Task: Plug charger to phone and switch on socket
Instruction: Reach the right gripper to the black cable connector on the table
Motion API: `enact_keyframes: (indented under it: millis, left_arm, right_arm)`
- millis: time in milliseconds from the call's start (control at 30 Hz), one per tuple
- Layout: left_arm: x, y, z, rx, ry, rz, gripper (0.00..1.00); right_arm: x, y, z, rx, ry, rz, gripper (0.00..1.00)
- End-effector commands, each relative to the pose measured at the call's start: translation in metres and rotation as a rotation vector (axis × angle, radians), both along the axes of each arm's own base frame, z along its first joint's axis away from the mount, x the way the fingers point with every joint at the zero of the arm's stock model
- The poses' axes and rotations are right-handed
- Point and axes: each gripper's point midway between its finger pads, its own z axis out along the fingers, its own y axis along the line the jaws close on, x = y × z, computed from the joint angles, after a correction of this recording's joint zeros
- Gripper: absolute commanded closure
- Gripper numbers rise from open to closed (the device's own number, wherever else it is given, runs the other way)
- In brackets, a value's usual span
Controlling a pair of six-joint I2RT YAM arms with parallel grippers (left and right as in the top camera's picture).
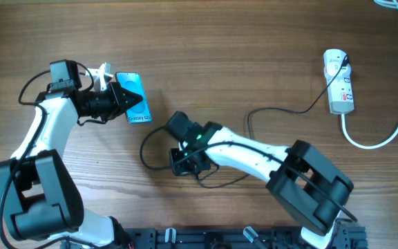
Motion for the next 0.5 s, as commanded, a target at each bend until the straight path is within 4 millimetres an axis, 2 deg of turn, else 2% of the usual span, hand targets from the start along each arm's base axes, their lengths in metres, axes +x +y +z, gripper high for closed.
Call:
enact_keyframes:
  millis: [0,167,467]
  left_arm:
    - [0.0,-0.003,0.008,-0.024,-0.036,-0.023,0.96]
    - [0.0,-0.003,0.008,-0.024,-0.036,-0.023,0.96]
    - [0.0,-0.003,0.008,-0.024,-0.036,-0.023,0.96]
  right_arm:
    - [0.013,-0.019,-0.013,-0.122,-0.045,-0.108,0.87]
    - [0.028,-0.053,-0.017,-0.219,-0.038,-0.175,0.87]
    - [0.063,-0.107,-0.018,-0.265,-0.009,-0.228,0.73]
